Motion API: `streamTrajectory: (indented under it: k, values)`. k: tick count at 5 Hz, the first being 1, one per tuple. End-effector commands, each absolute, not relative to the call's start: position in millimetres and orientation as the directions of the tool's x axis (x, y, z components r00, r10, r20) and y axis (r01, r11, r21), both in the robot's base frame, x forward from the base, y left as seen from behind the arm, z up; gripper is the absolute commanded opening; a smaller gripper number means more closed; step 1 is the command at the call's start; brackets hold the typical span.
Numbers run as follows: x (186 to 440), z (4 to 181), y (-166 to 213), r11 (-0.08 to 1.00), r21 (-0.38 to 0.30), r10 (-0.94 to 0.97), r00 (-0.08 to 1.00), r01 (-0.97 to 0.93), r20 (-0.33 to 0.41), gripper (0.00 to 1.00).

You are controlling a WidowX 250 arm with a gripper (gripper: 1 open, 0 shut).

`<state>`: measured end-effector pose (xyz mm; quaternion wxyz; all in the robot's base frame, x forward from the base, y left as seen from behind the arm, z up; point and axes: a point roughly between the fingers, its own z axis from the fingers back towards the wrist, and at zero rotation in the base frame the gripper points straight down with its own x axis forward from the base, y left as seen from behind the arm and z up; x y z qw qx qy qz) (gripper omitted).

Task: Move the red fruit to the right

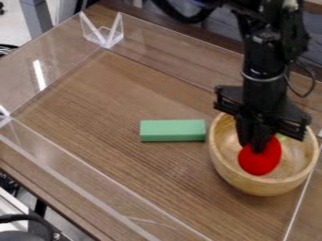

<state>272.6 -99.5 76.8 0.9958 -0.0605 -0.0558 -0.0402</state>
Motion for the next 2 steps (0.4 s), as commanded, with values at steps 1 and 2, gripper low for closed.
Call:
streamTrajectory:
  k: [1, 2]
  values:
    - [286.1, 88.9, -94.7, 0.982, -0.121, -0.126, 0.981, 0.145, 0.149, 0.00]
    - [280.3, 85.8, -93.0, 0.979, -0.120, -0.150, 0.979, 0.167, 0.139, 0.00]
